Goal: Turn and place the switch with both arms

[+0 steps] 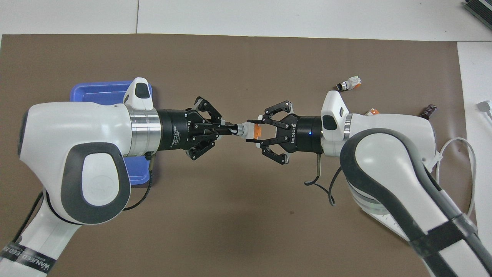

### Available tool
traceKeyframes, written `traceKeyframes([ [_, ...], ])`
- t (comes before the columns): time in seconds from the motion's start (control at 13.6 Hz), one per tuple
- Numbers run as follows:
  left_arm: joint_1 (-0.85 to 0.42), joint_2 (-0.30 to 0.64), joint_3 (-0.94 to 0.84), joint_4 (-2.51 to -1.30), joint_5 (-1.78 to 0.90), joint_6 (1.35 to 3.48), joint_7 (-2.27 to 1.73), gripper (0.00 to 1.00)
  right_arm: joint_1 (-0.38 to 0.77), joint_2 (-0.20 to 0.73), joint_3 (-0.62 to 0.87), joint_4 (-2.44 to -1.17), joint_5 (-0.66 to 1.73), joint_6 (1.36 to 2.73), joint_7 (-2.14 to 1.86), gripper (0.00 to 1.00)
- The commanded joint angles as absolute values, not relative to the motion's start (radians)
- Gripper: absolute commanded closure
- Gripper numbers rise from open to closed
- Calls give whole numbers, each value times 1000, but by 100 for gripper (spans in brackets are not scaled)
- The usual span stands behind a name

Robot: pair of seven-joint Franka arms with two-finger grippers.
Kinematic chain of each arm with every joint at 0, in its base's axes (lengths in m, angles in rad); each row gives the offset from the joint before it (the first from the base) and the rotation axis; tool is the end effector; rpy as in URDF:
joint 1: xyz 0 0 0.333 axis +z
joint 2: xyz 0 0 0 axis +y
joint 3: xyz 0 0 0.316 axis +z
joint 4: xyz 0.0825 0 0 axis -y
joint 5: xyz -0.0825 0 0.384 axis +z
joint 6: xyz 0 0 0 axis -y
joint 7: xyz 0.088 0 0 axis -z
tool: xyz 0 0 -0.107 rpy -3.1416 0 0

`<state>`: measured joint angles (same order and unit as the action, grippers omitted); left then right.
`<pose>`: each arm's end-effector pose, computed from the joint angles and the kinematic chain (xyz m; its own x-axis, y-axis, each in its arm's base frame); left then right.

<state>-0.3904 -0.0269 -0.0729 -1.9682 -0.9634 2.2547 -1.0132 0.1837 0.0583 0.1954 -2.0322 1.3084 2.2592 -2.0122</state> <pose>0.5111 -0.2808 0.5252 0.5177 0.5910 -0.6187 0.8497 -0.2709 0.4523 0.5386 0.2407 0.4520 -0.0766 0.4936 0.8663 0.9868 -0.0868 0.1366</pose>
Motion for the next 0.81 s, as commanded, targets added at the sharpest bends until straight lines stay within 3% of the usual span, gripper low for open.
traceKeyframes([
  [0.0,-422,-23,-63,-1954,-966,2270,-1207,100,179,34,206,-2057,1333,2266,-1999,100],
  [0.73,-420,-21,-64,-1954,-878,2378,-1857,100,179,29,206,-2063,1333,2266,-1999,100],
])
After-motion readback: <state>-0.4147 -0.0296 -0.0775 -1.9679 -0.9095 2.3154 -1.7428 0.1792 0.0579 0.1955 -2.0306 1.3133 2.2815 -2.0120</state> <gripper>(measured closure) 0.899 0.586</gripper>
